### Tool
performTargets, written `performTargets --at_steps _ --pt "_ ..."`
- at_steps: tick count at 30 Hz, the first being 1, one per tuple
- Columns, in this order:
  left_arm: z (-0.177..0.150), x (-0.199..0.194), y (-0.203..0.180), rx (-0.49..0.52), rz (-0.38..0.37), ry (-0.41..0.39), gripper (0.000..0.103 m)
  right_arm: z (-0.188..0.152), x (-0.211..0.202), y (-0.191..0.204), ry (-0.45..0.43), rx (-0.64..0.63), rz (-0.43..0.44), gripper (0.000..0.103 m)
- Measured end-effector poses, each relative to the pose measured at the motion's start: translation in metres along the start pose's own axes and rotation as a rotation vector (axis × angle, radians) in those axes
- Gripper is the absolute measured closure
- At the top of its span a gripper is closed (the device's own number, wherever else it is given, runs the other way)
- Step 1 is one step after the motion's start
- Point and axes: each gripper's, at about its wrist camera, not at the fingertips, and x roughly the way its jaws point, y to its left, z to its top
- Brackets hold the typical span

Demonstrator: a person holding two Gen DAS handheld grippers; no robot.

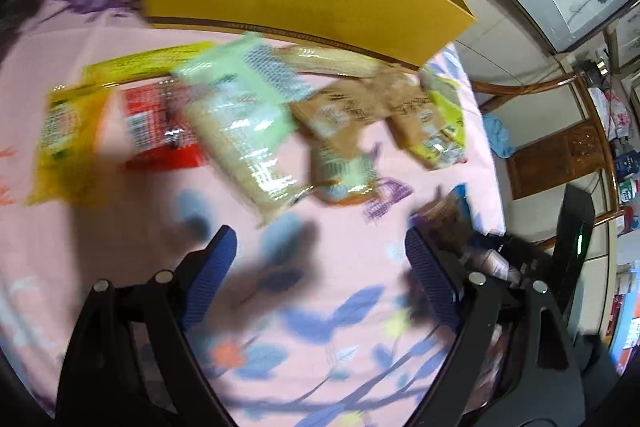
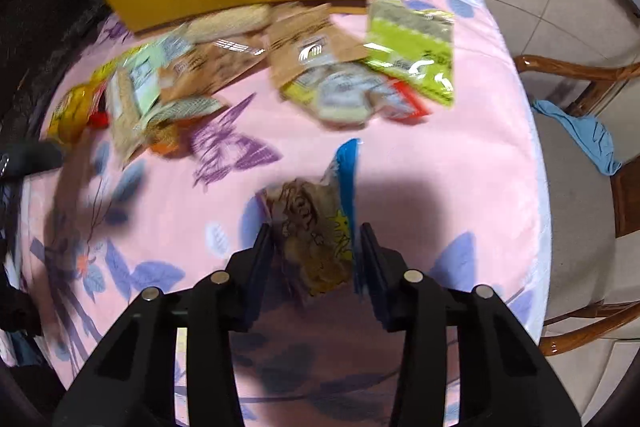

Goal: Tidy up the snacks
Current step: 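Grasp the purple cartoon snack bag with right gripper while left grasps the white-green noodle pack, then carry both packs into the yellow box and open both grippers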

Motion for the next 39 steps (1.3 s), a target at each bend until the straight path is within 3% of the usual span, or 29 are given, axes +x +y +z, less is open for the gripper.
performTargets --at_steps 5,8,9,10,11,13,17,21,29,39 --pt "0.023 0.043 -0.020 0.023 0.030 0.036 0.015 -0.004 0.000 0.004 -0.020 0.028 -0.012 0.059" --pt "0.032 0.059 -0.033 0.085 0.065 0.037 0.016 -0.005 -0.001 0.004 -0.026 0.032 -0.015 0.059" --pt "0.033 0.064 -0.036 0.098 0.078 0.042 0.024 -0.005 -0.001 0.004 -0.029 0.037 -0.016 0.059" --pt "0.033 0.069 -0.038 0.103 0.091 0.060 0.043 -0.005 -0.001 0.004 -0.030 0.040 -0.018 0.059" --pt "0.032 0.074 -0.038 0.102 0.108 0.081 0.052 -0.005 -0.001 0.005 -0.031 0.046 -0.020 0.059" --pt "0.028 0.077 -0.038 0.112 0.133 0.060 0.059 -0.005 -0.002 0.005 -0.031 0.060 -0.019 0.059" --pt "0.026 0.081 -0.041 0.128 0.157 0.039 0.060 -0.005 -0.001 0.004 -0.031 0.074 -0.015 0.059" --pt "0.018 0.078 -0.037 0.110 0.129 0.019 0.069 -0.005 -0.002 0.002 -0.032 0.088 -0.011 0.059" --pt "0.008 0.037 -0.032 0.072 0.063 -0.030 0.070 -0.003 -0.013 0.009 -0.069 0.091 -0.011 0.067" --pt "0.005 -0.010 -0.018 0.053 0.039 -0.103 0.070 0.023 -0.050 0.036 -0.179 0.029 0.009 0.071"
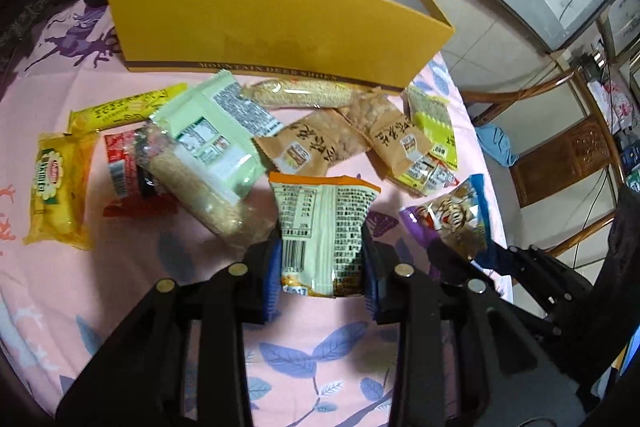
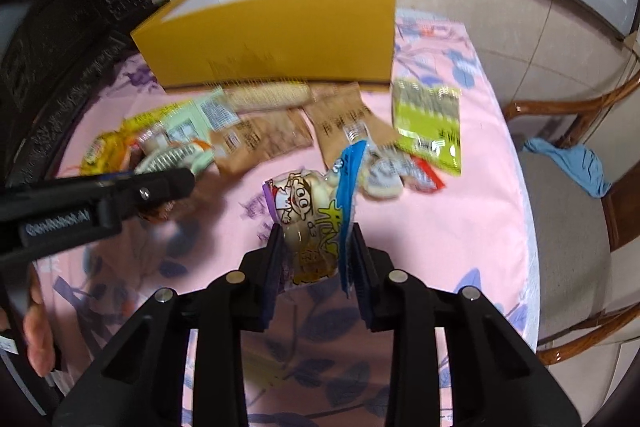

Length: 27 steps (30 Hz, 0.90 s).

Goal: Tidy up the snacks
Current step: 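Carry both packs into the yellow box and open both grippers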

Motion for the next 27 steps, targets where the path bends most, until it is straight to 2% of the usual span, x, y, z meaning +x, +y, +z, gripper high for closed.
performTargets --at_steps 9,14,17,21,24,27 --pt "0.010 -0.023 0.012 -0.038 -0.009 -0.054 0.070 0.020 -0.009 0.018 -0.025 -0.036 0.009 0.071" --pt "0.033 -0.035 0.018 -0.048 0.004 -0.096 0.070 0.053 -0.016 0.029 -0.074 -0.064 0.020 0.071" --pt "0.057 -0.042 0.022 -0.063 0.010 -0.120 0.070 0.085 -0.018 0.033 -0.109 -0.064 0.032 0.071" --pt "0.105 -0.049 0.024 -0.060 0.042 -0.161 0.070 0.136 -0.021 0.037 -0.169 -0.056 0.041 0.071" --pt "0.143 -0.051 0.023 -0.034 0.078 -0.186 0.070 0.168 -0.019 0.038 -0.191 -0.053 0.043 0.071" --pt "0.168 -0.052 0.022 -0.019 0.095 -0.202 0.070 0.190 -0.015 0.037 -0.202 -0.047 0.044 0.071"
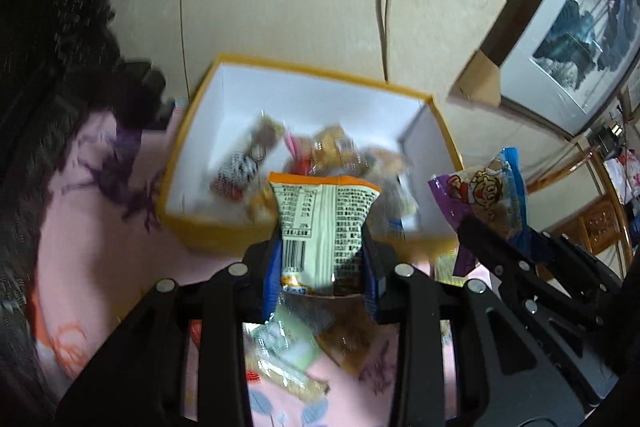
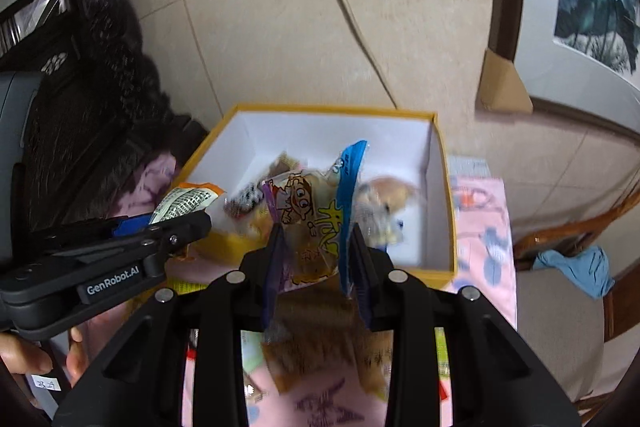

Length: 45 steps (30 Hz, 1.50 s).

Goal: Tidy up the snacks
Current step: 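Carry both packs into the yellow box and open both grippers, then grasp a brown peanut bag with right gripper while left grasps another peanut bag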

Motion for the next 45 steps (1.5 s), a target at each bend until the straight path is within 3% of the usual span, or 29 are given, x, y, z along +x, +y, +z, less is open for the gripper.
performTargets --at_steps 9,10,11,12,13,14,19,22,25,29,33,37,45 --pt "0.045 0.027 0.005 0.022 0.002 0.007 0.069 0.037 0.028 -0.007 -0.012 0.002 -0.009 0.068" --pt "0.050 0.032 0.005 0.027 0.005 0.024 0.063 0.040 0.033 -0.009 -0.002 0.010 -0.009 0.067" --pt "0.051 0.035 0.005 0.031 0.011 0.032 0.053 0.044 0.039 -0.011 0.019 0.020 -0.007 0.060" --pt "0.056 0.037 0.007 0.030 0.051 0.024 0.030 0.046 0.046 -0.014 0.048 0.037 -0.011 0.047" --pt "0.058 0.035 0.012 0.022 0.083 -0.002 0.019 0.047 0.048 -0.018 0.056 0.057 -0.026 0.040" --pt "0.060 0.033 0.016 0.006 0.061 -0.018 0.016 0.048 0.048 -0.024 0.046 0.083 -0.031 0.038" --pt "0.053 0.025 0.037 -0.079 0.018 -0.010 0.015 0.036 0.043 -0.040 0.085 0.071 -0.032 0.038" --pt "0.030 0.010 0.043 -0.095 -0.001 -0.021 0.015 0.016 0.031 -0.049 0.112 0.065 -0.013 0.037" --pt "0.004 0.002 0.045 -0.102 -0.005 -0.019 0.015 -0.022 0.027 -0.058 0.177 0.023 0.002 0.037" --pt "-0.037 0.001 0.056 -0.160 -0.019 0.028 0.015 -0.067 0.045 -0.060 0.271 -0.024 -0.043 0.037" --pt "-0.069 0.001 0.067 -0.192 -0.002 0.085 0.015 -0.097 0.066 -0.058 0.295 -0.056 -0.083 0.037" --pt "-0.094 -0.001 0.072 -0.155 0.036 0.127 0.015 -0.108 0.085 -0.060 0.324 -0.058 -0.103 0.037" --pt "-0.124 -0.005 0.072 -0.103 0.027 0.183 0.015 -0.127 0.111 -0.059 0.376 -0.093 -0.129 0.037"
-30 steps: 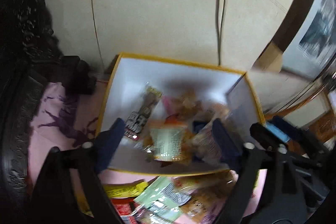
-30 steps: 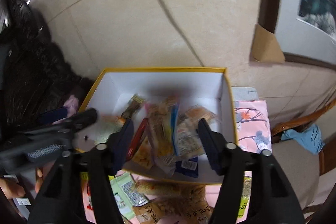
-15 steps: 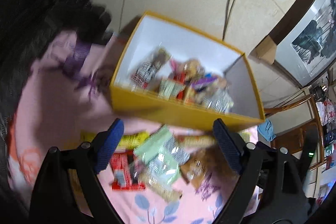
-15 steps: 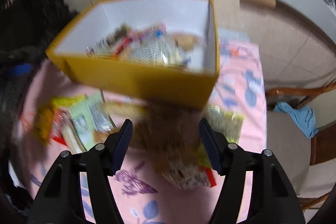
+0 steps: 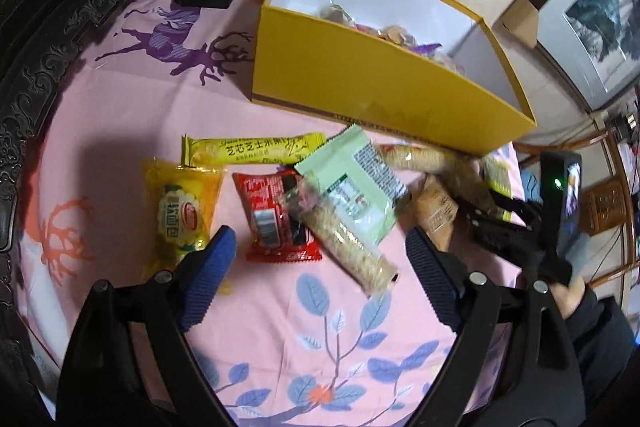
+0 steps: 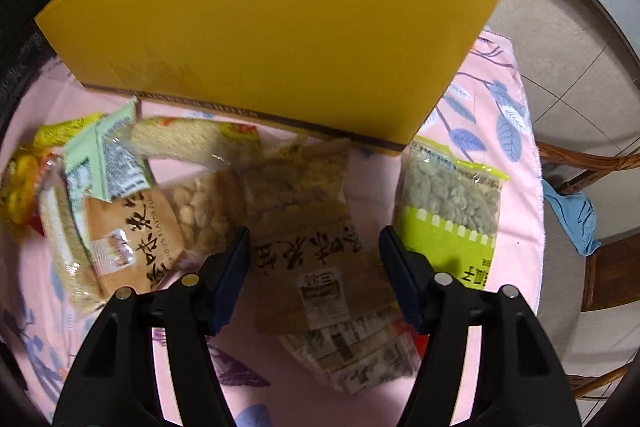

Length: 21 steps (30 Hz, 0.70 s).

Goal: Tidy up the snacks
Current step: 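Grasp a brown peanut bag with right gripper while left grasps another peanut bag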

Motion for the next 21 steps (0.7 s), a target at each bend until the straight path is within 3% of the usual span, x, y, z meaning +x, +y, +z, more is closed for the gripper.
performTargets --at_steps 1,3,4,9,14,16,18,21 --pt "-0.002 -0.002 0.001 0.013 0.007 -0.002 0.015 -0.001 0.002 0.001 -0.004 -0.004 -0.002 0.037" --pt "-0.004 -0.005 0.003 0.023 0.020 -0.007 0.015 -0.002 0.004 0.005 -0.013 -0.022 0.006 0.056" --pt "-0.005 -0.005 0.005 0.024 0.023 -0.006 0.015 -0.003 0.002 0.008 -0.020 -0.021 0.029 0.058" --pt "-0.008 0.001 0.010 0.007 0.018 0.025 0.015 -0.013 -0.002 0.012 -0.005 0.023 0.057 0.060" --pt "-0.008 0.015 -0.019 0.085 -0.026 0.044 0.015 -0.046 -0.017 0.022 0.003 0.019 0.082 0.060" --pt "-0.004 0.025 -0.044 0.163 -0.052 0.037 0.015 -0.060 -0.022 0.023 0.001 0.032 0.086 0.060" --pt "-0.002 0.038 -0.078 0.312 -0.072 0.029 0.015 -0.070 -0.026 0.020 0.004 0.072 0.098 0.060" --pt "-0.012 0.063 -0.124 0.567 -0.112 0.110 0.015 -0.077 -0.028 0.014 0.008 0.107 0.106 0.060"
